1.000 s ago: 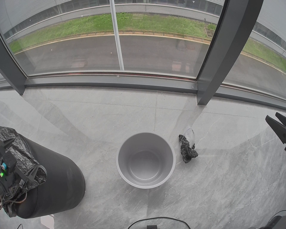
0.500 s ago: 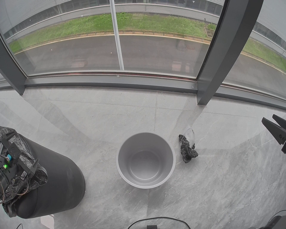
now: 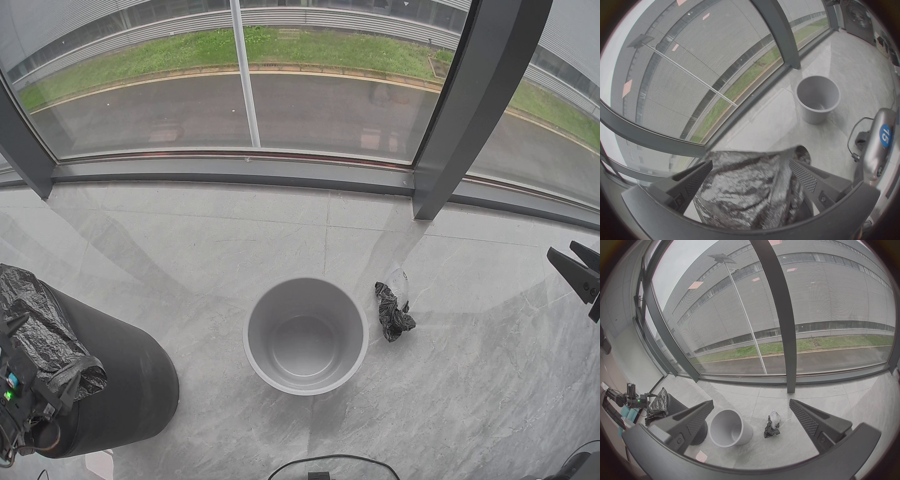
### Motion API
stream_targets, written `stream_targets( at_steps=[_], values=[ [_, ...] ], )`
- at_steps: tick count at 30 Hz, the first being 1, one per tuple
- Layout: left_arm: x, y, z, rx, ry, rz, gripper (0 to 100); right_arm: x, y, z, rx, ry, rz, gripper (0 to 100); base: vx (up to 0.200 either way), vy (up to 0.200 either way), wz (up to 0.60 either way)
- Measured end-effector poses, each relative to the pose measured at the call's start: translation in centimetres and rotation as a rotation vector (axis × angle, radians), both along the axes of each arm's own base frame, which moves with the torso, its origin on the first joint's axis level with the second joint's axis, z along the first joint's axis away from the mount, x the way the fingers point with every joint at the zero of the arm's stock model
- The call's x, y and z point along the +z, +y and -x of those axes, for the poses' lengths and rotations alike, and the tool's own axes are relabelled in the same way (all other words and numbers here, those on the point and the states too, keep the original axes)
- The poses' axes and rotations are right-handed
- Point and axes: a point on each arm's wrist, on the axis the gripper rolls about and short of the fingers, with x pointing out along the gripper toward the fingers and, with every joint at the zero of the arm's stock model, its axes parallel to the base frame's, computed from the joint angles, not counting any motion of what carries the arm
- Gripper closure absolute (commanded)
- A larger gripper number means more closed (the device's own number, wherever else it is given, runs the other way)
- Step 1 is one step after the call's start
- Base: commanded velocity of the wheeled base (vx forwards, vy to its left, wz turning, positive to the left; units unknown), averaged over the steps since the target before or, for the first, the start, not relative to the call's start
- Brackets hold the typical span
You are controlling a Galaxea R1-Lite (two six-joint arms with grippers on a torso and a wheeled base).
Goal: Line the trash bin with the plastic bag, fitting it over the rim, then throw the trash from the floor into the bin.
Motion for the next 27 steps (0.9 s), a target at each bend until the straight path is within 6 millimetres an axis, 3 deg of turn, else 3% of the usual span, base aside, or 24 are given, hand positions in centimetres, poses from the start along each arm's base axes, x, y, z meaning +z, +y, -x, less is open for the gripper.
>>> stream_targets(
  at_steps=[6,13,21,27],
  values=[
    [-1.3,0.2,2.0,-0.003,0.082,-0.003,0,-0.2,0.0,-0.1,0.0,0.011,0.002,0,0.0,0.0,0.0],
    [-1.3,0.2,2.5,-0.001,0.062,0.006,0,-0.4,0.1,-0.3,0.001,0.024,0.005,0,0.0,0.0,0.0],
    [-1.5,0.2,2.1,0.004,0.085,0.003,0,-0.5,0.1,-0.4,0.001,0.028,0.005,0,0.0,0.0,0.0],
    [-0.5,0.1,0.4,0.009,0.067,0.007,0,-0.6,0.1,-0.5,0.0,0.033,0.006,0,0.0,0.0,0.0]
  ],
)
